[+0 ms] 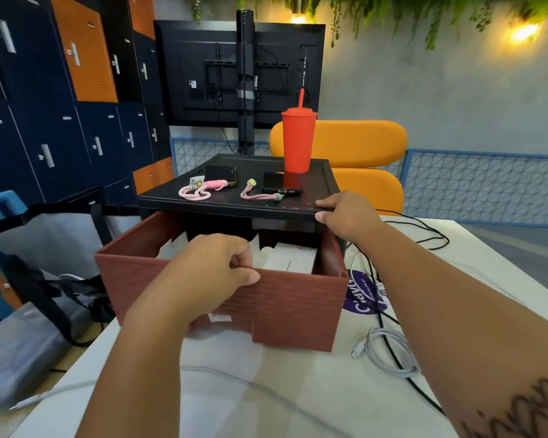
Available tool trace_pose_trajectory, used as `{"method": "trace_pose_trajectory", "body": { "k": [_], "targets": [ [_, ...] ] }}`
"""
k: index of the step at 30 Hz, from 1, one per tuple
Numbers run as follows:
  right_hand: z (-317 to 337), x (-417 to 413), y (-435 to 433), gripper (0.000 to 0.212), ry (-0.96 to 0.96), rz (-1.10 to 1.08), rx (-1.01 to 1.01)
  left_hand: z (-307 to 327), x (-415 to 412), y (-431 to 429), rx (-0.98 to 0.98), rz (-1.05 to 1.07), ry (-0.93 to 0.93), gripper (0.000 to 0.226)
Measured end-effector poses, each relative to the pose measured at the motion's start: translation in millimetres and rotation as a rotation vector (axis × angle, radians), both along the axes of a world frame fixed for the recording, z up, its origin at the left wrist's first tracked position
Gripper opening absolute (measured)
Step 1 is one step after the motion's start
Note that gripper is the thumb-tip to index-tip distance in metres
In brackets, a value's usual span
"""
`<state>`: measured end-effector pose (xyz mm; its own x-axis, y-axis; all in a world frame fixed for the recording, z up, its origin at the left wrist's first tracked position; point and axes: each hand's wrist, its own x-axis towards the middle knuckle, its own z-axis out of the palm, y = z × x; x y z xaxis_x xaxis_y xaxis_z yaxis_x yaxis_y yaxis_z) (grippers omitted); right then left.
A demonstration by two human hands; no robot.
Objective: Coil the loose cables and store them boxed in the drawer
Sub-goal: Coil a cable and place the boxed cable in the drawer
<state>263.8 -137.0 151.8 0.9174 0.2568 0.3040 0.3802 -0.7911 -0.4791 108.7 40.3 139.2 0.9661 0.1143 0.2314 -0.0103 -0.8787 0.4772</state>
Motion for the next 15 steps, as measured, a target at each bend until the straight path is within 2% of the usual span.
{"method": "trace_pose_trajectory", "body": {
  "k": [5, 10, 15],
  "targets": [
    [1, -2, 1, 0.036, -0.005, -0.011, -0.012, 16, -21, 6, 0.012, -0.056, 0.152, 0.016],
    [2, -1, 2, 0.036, -0.022, -0.02, -0.027, 32, -46, 4, -0.003, -0.173, 0.312, 0.01],
    [-1, -1, 1, 0.036, -0.021, -0.027, -0.015, 35, -50, 3, -0.058, -0.137, 0.325, 0.011]
  ]
}}
